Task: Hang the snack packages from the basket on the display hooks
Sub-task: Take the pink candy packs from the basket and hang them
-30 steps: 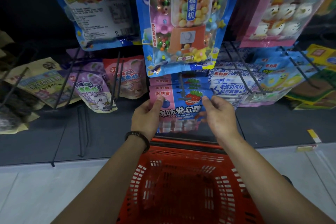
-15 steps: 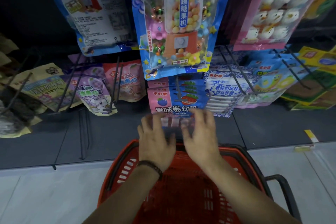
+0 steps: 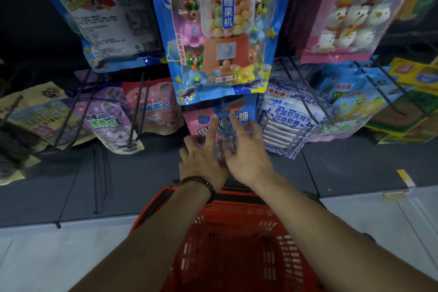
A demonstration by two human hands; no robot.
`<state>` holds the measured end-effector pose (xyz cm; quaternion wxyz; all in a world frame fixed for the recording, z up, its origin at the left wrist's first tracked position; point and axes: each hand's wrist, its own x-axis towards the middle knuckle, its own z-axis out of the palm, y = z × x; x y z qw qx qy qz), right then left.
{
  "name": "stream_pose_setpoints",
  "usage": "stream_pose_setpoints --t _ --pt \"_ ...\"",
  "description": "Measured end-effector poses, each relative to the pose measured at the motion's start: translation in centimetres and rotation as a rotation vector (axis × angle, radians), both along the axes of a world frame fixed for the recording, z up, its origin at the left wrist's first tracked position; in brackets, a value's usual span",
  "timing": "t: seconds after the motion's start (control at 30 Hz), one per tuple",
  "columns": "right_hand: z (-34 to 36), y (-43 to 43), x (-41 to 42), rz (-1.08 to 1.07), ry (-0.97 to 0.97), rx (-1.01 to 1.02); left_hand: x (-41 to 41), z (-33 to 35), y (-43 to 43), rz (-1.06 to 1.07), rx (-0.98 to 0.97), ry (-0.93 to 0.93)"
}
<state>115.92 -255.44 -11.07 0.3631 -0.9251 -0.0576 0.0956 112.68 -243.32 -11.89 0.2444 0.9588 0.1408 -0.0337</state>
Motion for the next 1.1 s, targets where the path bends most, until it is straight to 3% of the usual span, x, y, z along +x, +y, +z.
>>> stream_pose_setpoints --t 0.5,0.67,0.83,0.97,1.1 --pt "0.4 1.4 6.3 -0.043 0.058 -0.04 5.6 1.1 0.4 0.072 -0.099 0.044" --pt "0.4 0.8 5.7 0.005 0.086 0.005 5.0 0.9 0.1 0.057 -0.134 0.043" --pt "-0.3 -1.9 2.8 0.062 -0.011 0.041 3.2 -0.2 -1.5 0.055 -0.136 0.065" --pt "-1.3 -5.9 1.3 -0.058 -0.071 0.118 1.1 -0.8 -3.8 -0.045 -0.177 0.088" --pt "-2.9 -11.2 0.6 -0.379 -0.162 0.197 -0.7 -0.6 -7.9 -0.169 -0.195 0.082"
